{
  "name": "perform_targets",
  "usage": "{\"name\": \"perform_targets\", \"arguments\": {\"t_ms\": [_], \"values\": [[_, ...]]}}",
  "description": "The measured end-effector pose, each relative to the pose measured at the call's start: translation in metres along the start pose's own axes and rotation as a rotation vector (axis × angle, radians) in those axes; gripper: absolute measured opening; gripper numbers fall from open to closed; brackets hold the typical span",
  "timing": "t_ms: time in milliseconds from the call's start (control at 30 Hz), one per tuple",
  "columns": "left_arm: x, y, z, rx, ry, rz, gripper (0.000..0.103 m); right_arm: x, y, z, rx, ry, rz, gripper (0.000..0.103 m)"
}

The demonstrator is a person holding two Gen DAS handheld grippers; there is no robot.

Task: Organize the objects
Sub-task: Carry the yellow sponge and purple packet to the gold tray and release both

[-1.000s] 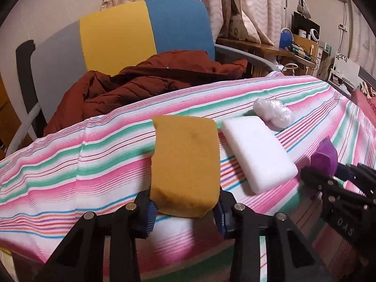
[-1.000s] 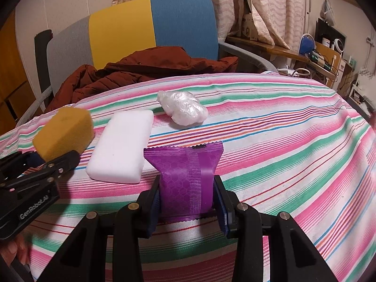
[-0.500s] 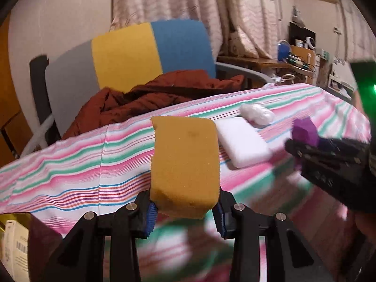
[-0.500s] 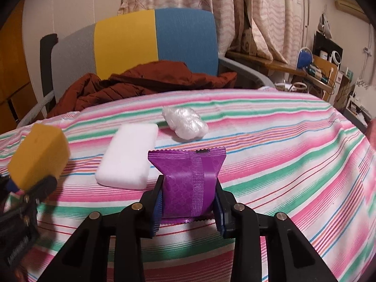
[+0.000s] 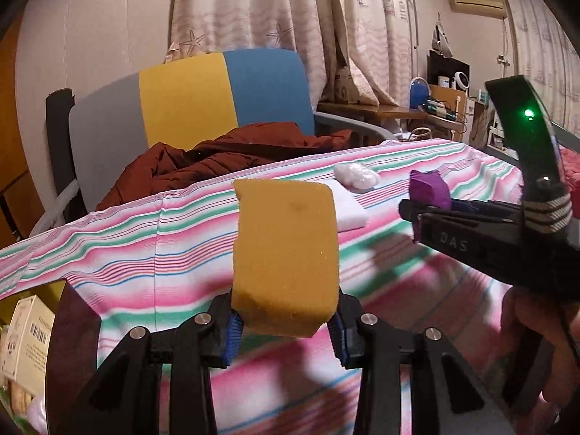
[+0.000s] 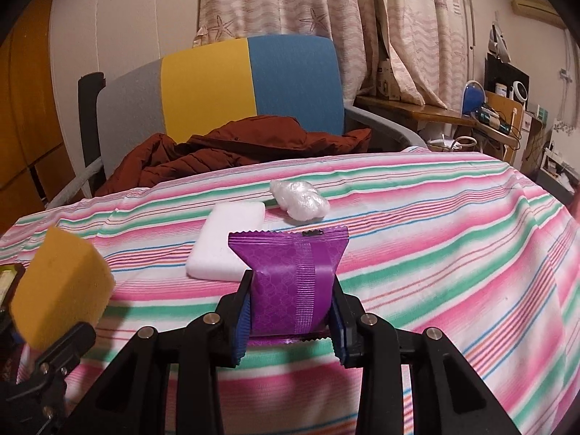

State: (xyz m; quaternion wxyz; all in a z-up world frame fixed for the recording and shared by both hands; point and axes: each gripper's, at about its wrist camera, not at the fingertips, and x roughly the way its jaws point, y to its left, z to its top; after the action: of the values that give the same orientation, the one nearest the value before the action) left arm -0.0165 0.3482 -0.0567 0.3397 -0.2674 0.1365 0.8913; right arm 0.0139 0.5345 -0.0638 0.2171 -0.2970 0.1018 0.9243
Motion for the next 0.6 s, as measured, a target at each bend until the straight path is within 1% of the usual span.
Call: {"name": "perform_targets", "arguments": {"t_ms": [167,233,300,400,533,600], "values": [[-0.018,0.001,-0.010,-0.036,-0.007,-0.029,0.039,-0.016,0.008,-0.009,-0.018,0.002,0.008,0.037],[-0.029,0.004,-0.013,-0.066,-0.009,-0.057,0.039,-0.023,0.013,-0.014,-0.027,0.008,0.016,0.037],[-0.041,0.004,-0.016,-0.066,-0.009,-0.095,0.039,-0.030,0.016,-0.018,-0.026,0.018,0.024,0.037],[-0.058,0.002,-0.023,-0.063,-0.010,-0.121,0.039,-0.041,0.018,-0.026,-0.005,0.040,0.051,0.037],[-0.088,0.010,-0.033,-0.129,-0.010,-0.197,0.039,-0.055,0.026,-0.041,0.010,0.072,0.095,0.037],[-0.100,0.015,-0.036,-0.153,-0.013,-0.208,0.039,-0.062,0.031,-0.047,0.009,0.079,0.116,0.037]]}}
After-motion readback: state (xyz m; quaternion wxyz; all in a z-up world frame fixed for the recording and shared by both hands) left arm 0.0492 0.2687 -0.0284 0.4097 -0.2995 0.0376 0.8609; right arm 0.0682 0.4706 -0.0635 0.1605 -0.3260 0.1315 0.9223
